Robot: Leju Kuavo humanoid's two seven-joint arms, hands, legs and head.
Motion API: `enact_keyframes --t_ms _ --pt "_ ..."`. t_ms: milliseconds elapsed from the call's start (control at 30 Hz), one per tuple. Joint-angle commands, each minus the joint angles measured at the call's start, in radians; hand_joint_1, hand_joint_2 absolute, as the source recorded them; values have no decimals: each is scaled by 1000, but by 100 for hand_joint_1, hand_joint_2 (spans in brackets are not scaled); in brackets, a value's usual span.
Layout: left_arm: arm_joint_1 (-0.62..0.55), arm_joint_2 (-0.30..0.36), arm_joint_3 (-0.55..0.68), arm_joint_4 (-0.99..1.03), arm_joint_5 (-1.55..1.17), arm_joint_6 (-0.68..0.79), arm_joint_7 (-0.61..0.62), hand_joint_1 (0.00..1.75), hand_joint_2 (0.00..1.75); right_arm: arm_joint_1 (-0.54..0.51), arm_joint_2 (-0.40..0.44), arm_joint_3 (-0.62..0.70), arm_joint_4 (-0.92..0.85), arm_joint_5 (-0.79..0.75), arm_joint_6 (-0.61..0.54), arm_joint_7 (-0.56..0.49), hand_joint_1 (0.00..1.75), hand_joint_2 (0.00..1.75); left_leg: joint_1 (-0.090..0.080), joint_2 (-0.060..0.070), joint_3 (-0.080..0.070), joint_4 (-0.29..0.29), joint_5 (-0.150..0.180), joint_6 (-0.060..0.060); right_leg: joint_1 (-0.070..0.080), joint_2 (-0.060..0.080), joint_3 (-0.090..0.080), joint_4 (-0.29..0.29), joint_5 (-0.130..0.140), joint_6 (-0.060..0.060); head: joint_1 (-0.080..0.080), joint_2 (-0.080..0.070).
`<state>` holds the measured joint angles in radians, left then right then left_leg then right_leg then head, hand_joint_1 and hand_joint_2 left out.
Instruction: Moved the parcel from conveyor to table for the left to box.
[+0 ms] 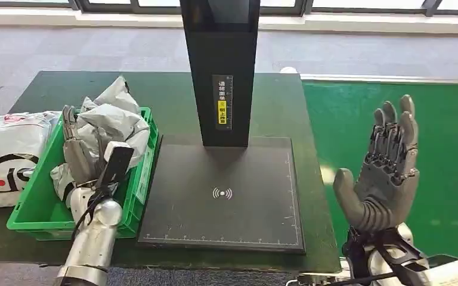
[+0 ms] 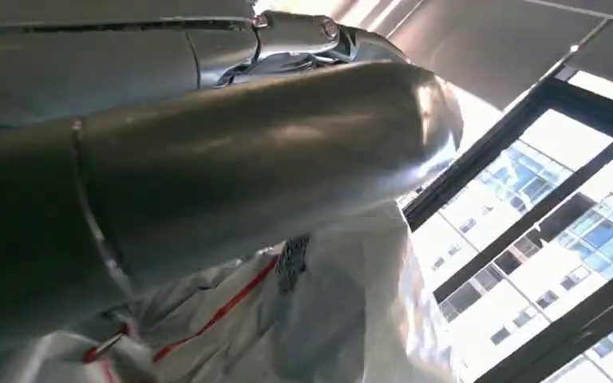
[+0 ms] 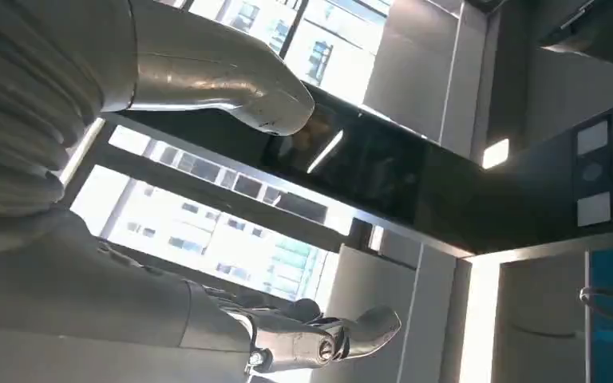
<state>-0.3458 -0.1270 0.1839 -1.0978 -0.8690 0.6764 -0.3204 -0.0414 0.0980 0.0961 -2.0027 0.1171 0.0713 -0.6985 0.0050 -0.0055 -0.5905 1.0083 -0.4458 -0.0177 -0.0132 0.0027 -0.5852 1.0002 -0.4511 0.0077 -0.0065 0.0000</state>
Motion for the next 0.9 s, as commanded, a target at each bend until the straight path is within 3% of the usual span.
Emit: enact_keyframes --t_ms 33,100,167,533,600,733,900 --pt "11 -4 35 -14 20 19 25 0 0 -12 -17 51 21 -6 -16 0 0 175 0 2 2 -1 0 0 1 1 1 -2 0 -1 0 0" --pt "8 -26 98 -40 5 22 -2 0 0 -12 -19 57 23 -7 -19 0 0 175 0 2 2 -1 0 0 1 1 1 -2 0 -1 0 0" --pt "15 -58 129 -78 186 22 -163 0 0 -5 -28 63 22 -13 -30 0 0 175 1 3 3 -3 0 0 1 2 2 -3 1 -1 0 0" --pt "15 -58 129 -78 186 22 -163 0 0 -5 -28 63 22 -13 -30 0 0 175 0 1 0 0 0 0 0 1 0 -1 0 0 0 0" --pt "75 -72 84 -215 513 -96 -371 0 0 4 -32 61 16 -18 -39 0 0 175 0 1 1 -1 0 0 0 0 1 -1 0 0 0 0" --pt "228 -47 -58 -629 866 -162 -378 0 0 0 -28 54 24 -11 -50 0 0 175 1 5 -1 1 -2 0 1 4 -2 0 0 0 0 0" --pt "225 -77 -73 -681 1017 -450 -378 0 0 -4 -41 22 31 -31 -37 0 0 175 2 1 -1 1 -1 1 2 0 -1 -2 -1 0 0 0"
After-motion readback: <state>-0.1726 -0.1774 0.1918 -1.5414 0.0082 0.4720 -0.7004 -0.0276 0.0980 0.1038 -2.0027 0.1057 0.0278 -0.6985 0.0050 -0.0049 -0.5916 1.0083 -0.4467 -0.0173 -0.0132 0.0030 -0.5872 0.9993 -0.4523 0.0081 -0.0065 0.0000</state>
